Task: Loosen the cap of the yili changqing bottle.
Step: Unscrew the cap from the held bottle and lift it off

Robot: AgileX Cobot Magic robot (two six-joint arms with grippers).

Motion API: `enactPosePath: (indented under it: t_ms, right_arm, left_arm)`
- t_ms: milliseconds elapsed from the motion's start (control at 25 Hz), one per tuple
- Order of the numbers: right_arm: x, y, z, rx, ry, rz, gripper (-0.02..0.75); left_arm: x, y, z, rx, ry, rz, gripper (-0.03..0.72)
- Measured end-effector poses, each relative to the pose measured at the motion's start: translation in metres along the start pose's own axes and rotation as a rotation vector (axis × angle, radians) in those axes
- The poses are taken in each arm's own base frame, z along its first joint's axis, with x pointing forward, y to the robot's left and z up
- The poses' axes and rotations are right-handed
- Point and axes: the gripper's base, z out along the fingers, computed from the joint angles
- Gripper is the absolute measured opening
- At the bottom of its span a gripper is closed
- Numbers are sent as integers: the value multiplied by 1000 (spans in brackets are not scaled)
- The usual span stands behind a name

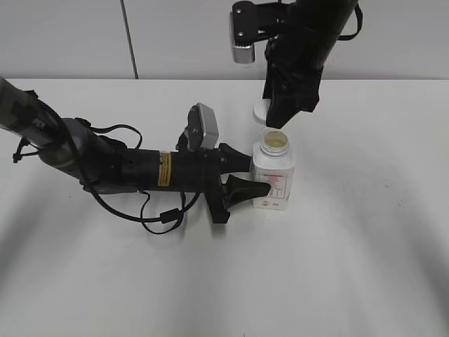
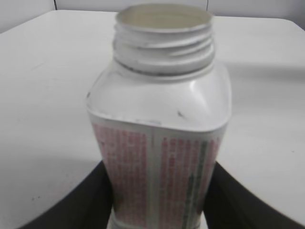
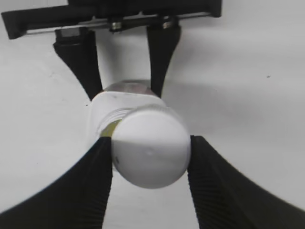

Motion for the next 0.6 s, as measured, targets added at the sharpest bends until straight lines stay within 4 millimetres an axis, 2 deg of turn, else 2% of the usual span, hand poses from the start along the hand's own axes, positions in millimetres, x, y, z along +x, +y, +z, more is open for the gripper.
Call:
enactPosePath:
  t_ms: [160,280,400,520,600]
  right_arm:
    - [-4,-5,-11,38,-15,66,388]
    - [-4,-5,-20,70,3,197,388]
    - [2,-4,-34,143,58,443,388]
    - [12,-7,-44,240,97,779,388]
    - [21,-9,-49,289,109,922,388]
  left_arm:
    - [0,0,0,0,0,0,358]
    - [0,0,0,0,0,0,358]
    - [0,0,0,0,0,0,358]
    - [0,0,0,0,0,0,358]
    - [0,0,0,0,0,0,358]
